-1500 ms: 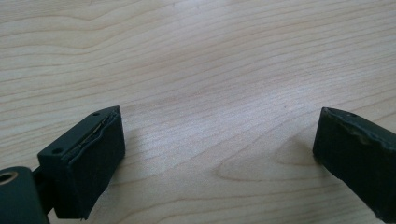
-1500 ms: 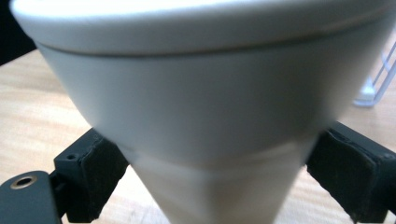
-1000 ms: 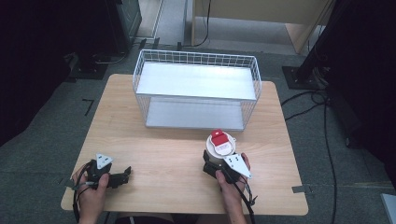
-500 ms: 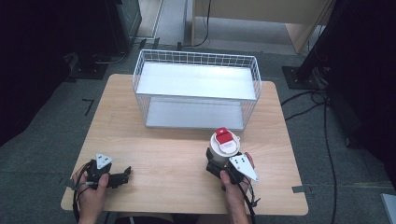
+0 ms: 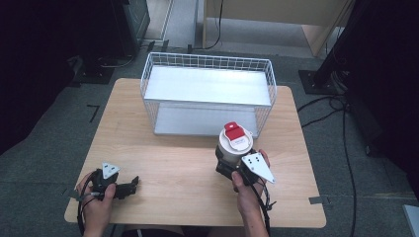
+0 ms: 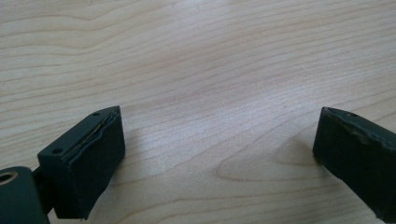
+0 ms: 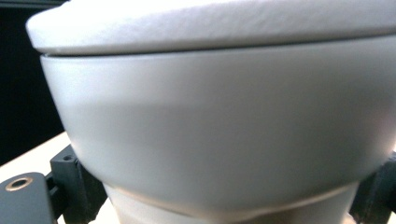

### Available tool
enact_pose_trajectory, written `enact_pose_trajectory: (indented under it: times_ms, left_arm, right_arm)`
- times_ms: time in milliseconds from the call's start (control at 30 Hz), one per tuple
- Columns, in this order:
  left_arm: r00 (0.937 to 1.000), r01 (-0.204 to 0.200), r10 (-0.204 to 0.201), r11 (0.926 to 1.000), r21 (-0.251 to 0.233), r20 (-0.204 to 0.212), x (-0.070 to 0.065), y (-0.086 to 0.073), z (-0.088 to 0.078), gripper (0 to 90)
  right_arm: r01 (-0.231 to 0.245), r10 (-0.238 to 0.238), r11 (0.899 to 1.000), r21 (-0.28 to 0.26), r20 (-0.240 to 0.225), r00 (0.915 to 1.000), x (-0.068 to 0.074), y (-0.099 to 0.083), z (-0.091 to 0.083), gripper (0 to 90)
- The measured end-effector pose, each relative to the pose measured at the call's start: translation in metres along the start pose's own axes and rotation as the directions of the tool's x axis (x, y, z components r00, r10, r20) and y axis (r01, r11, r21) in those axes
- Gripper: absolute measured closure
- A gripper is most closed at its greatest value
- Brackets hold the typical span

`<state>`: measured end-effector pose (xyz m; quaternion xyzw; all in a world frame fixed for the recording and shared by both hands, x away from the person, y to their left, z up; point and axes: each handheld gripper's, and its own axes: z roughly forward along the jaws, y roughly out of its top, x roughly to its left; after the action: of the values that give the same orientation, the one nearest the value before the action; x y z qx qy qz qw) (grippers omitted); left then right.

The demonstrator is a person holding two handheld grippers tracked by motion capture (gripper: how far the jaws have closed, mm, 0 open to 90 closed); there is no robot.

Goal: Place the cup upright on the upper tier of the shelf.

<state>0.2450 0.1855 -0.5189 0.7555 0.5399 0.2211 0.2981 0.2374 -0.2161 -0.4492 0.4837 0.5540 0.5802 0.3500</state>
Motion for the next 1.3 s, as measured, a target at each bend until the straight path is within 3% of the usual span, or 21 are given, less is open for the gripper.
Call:
enact_pose_trajectory:
  times_ms: [667, 1100, 1300]
  left_arm:
    - [1.0000, 0.000, 0.000, 1.0000, 0.001, -0.001, 0.000, 0.000, 0.000, 2.7]
    - [1.0000, 0.000, 0.000, 1.0000, 0.001, -0.003, 0.000, 0.001, 0.000, 2.7]
    - [1.0000, 0.001, -0.001, 1.0000, 0.001, -0.003, 0.000, 0.001, 0.000, 2.7]
  right_arm:
    - [0.040, -0.042, 0.996, -0.086, -0.019, 0.9990, 0.016, 0.058, 0.031, 7.7]
    - [0.054, -0.056, 0.991, -0.125, -0.012, 0.9983, 0.017, 0.090, 0.048, 7.6]
    - [0.069, -0.071, 0.986, -0.154, -0.013, 0.9974, 0.018, 0.112, 0.064, 7.6]
